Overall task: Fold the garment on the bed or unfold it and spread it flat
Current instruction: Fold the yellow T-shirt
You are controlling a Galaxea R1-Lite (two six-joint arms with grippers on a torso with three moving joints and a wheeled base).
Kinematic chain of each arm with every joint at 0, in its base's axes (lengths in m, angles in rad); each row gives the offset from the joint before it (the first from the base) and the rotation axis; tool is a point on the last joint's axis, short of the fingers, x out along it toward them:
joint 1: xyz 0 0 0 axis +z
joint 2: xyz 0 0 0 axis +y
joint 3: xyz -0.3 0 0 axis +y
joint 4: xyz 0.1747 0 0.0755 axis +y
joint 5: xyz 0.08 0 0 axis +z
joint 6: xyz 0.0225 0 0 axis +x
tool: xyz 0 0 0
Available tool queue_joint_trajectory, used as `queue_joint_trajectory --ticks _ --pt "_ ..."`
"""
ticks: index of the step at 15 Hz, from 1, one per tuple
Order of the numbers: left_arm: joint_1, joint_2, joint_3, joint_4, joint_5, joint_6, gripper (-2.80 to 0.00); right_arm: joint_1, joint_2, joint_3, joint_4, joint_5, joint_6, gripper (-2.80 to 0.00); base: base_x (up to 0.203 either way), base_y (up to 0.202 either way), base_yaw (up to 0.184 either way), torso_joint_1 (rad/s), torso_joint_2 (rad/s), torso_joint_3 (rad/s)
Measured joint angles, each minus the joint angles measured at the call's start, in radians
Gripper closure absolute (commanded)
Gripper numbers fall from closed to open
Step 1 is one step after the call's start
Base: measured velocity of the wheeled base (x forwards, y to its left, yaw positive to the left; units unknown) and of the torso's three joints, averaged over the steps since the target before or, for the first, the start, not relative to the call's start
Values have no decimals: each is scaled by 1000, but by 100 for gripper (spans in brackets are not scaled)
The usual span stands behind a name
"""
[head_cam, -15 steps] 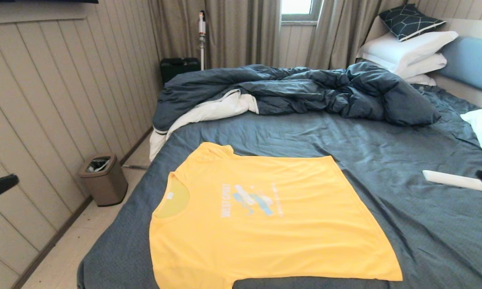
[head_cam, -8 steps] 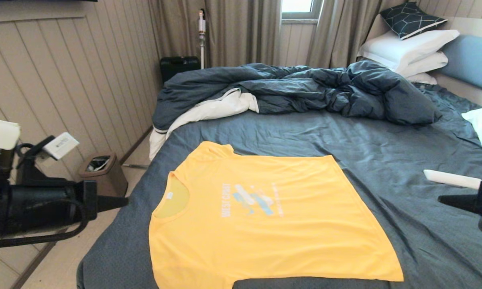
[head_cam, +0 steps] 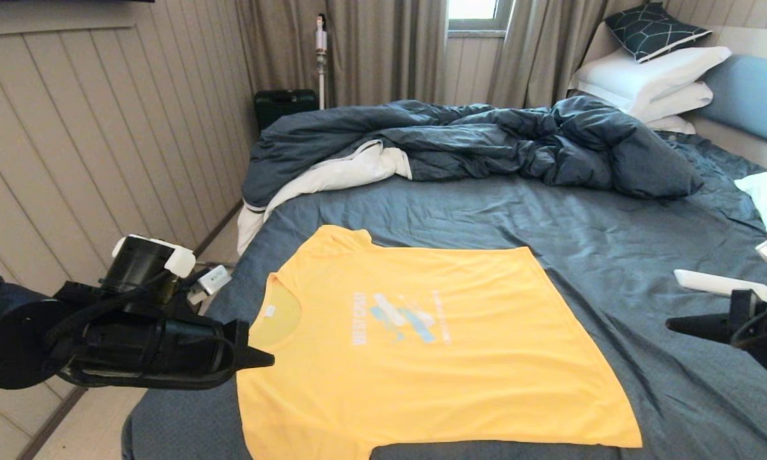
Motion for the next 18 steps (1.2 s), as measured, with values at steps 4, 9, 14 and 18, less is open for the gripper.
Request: queue_joint_trajectory --ticks 4,9,14,18 --pt "21 106 1 -97 2 -6 0 -6 86 -63 -2 31 0 0 0 0 0 0 0 0" --pt "75 112 18 -97 3 1 -280 -42 166 -79 -2 43 -21 0 0 0 0 0 0 0" --pt "94 104 60 -120 1 -1 -280 -65 180 -93 1 64 -15 0 0 0 0 0 0 0" --pt "127 114 163 -293 0 3 -280 -100 142 -91 9 64 -9 0 0 0 0 0 0 0"
